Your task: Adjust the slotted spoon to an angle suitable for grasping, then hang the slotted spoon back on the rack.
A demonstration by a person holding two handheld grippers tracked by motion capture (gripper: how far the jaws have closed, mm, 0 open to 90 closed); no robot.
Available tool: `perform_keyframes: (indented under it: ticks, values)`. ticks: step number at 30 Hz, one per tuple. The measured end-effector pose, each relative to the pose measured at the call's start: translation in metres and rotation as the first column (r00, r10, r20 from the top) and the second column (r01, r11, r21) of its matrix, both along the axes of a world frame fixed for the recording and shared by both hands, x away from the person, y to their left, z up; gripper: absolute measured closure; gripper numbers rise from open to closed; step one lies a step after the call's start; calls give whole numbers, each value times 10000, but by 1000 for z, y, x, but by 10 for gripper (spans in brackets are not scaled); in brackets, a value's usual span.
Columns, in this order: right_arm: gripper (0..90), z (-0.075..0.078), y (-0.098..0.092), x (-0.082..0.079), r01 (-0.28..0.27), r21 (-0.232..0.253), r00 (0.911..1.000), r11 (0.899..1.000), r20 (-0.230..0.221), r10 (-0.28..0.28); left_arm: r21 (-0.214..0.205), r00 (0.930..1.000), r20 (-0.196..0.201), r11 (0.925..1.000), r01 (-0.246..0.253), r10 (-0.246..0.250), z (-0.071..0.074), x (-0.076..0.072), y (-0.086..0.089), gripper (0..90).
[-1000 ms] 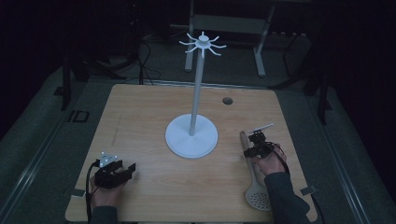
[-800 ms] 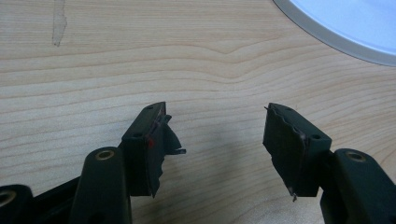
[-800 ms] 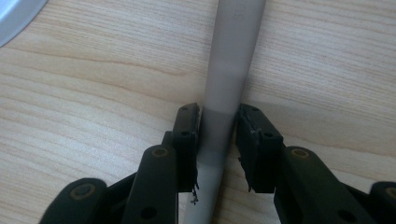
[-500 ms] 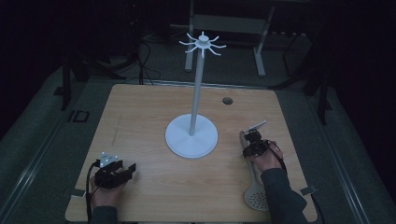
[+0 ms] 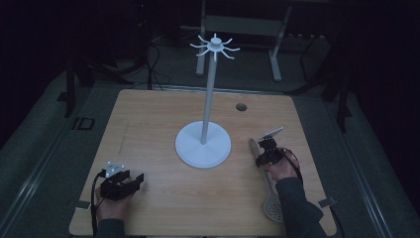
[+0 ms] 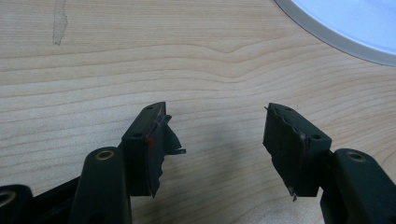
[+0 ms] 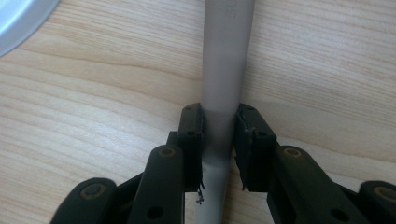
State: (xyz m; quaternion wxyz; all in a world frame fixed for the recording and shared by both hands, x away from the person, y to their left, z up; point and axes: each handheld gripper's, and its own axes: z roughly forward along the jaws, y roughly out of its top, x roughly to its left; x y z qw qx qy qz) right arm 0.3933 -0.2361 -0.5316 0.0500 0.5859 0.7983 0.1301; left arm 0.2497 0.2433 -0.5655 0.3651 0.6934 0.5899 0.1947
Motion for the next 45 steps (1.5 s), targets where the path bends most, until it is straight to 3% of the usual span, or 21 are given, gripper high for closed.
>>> perform_keyframes:
  ticks: [9, 17, 24, 29, 32, 37, 43, 45]
  values:
    - [737, 13, 7, -13, -529, -15, 9957, 9986, 764, 529, -20, 10000, 33, 10000, -36, 36, 0, 0, 0, 404]
    - [737, 26, 10, -24, -873, -126, 9831, 9961, 1604, 882, -8, 10000, 31, 10000, -35, 35, 0, 0, 0, 404]
    - [737, 39, 12, -36, -1297, -130, 9584, 9915, 2549, 1287, 20, 10000, 20, 10000, -16, 16, 0, 0, 0, 404]
    - [737, 44, 12, -41, -1377, -131, 9463, 9904, 2936, 1355, 16, 10000, 19, 10000, -2, 2, 0, 0, 0, 404]
    - [737, 49, 10, -47, -1544, -53, 9239, 9880, 3537, 1463, 16, 10000, 25, 10000, -5, 5, 0, 0, 0, 404]
    - [737, 55, 6, -54, -1593, 113, 9033, 9872, 4051, 1412, 19, 10000, 19, 10000, -6, 6, 0, 0, 0, 404]
    - [737, 61, 1, -61, -1581, 478, 8724, 9863, 4746, 1169, 25, 10000, 36, 10000, 2, -2, 0, 0, -1, 404]
    - [737, 62, 0, -62, -1663, 604, 8681, 9842, 4824, 1170, 43, 10000, 29, 10000, 1, -1, 0, 0, -1, 404]
